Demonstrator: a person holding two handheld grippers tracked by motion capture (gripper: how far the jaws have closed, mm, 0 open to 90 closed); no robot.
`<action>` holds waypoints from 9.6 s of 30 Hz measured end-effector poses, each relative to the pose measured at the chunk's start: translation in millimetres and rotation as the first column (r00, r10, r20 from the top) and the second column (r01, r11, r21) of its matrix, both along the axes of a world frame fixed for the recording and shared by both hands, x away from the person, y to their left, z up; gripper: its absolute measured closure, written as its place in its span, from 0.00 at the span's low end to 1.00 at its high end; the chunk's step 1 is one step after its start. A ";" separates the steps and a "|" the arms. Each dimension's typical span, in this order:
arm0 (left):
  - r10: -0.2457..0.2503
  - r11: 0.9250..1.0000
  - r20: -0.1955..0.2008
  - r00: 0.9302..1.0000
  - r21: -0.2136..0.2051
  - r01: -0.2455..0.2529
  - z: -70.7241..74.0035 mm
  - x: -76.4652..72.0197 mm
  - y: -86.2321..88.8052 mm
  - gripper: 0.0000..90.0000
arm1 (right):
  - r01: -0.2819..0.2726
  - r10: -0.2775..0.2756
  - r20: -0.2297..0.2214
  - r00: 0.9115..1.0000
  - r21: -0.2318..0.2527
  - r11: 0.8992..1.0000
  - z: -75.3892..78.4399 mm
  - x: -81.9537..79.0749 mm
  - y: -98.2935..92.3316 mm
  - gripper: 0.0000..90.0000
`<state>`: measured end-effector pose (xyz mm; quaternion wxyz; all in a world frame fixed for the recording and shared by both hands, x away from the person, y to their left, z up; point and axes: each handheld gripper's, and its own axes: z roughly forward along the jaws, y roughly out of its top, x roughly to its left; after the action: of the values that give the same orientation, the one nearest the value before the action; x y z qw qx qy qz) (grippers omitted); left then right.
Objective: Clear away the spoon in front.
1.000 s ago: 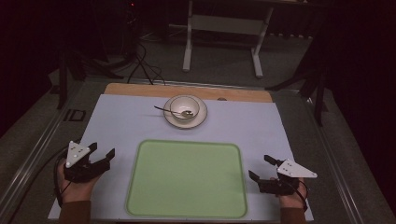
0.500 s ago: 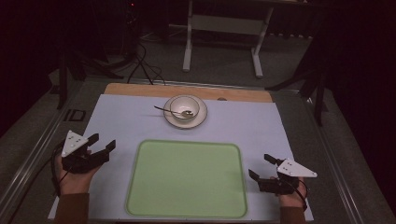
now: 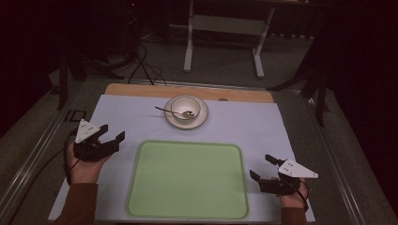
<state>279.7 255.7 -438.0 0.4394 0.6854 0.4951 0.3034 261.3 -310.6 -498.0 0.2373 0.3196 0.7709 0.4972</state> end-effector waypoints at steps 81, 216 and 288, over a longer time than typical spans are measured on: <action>-0.162 0.986 -0.199 0.967 -0.080 0.148 -17.0 154.8 -77.6 0.72 | -0.026 0.026 0.001 1.000 -0.007 1.000 -1.2 4.8 1.3 0.16; -0.162 0.970 -0.059 0.985 -0.194 0.147 -2.9 13.6 -7.0 0.99 | -0.027 0.027 -0.001 1.000 -0.016 1.000 -1.3 4.2 1.9 0.16; -0.190 0.967 -0.044 0.981 -0.181 0.179 21.1 32.0 -28.0 0.99 | -0.033 0.033 -0.009 0.999 -0.020 0.999 -1.6 5.0 2.5 0.16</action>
<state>311.7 227.7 -416.9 0.5093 0.6959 0.4672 0.1949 266.3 -308.0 -499.6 0.2289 0.3065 0.7819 0.4921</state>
